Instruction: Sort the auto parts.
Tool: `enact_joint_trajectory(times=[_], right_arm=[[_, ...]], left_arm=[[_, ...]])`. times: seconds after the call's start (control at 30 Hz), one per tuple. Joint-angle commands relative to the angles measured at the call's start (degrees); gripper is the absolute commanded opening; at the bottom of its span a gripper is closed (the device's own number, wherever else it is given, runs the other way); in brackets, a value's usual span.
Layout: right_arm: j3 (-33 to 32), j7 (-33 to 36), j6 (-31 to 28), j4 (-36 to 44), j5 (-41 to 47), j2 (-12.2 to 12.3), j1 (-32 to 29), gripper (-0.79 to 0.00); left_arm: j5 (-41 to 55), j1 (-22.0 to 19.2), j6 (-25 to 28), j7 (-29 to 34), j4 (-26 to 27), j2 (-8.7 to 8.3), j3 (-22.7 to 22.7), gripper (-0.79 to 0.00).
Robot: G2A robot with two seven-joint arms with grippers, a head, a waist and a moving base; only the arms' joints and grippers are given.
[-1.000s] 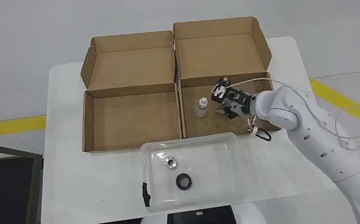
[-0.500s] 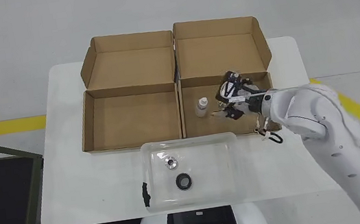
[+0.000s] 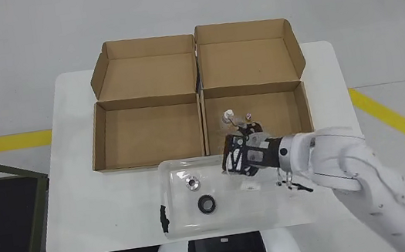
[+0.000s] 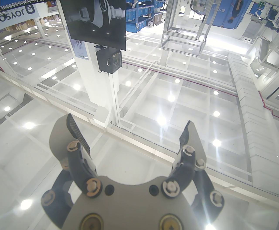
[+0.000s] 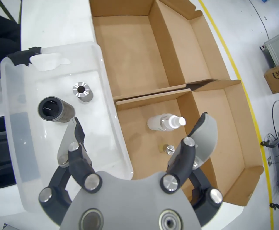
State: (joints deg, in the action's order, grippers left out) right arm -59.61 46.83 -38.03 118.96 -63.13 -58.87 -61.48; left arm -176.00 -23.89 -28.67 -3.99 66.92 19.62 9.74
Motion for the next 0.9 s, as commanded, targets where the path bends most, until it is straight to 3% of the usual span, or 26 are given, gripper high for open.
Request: enact_joint_trajectory(times=[0.0, 0.4, 0.87], right_arm=[[1.3, 0.0, -0.3, 0.2, -0.2, -0.1, 0.0, 0.0], [11.7, 0.1, -1.6, -1.7, -1.5, -1.7, 1.5, 0.0], [12.9, -0.6, -0.9, -2.3, -2.2, -2.1, 2.1, 0.0]], left_arm=[[0.0, 0.0, 0.0, 0.0, 0.0, 0.0, 0.0, 0.0], [0.0, 0.0, 0.0, 0.0, 0.0, 0.0, 0.0, 0.0], [0.0, 0.0, 0.0, 0.0, 0.0, 0.0, 0.0, 0.0]])
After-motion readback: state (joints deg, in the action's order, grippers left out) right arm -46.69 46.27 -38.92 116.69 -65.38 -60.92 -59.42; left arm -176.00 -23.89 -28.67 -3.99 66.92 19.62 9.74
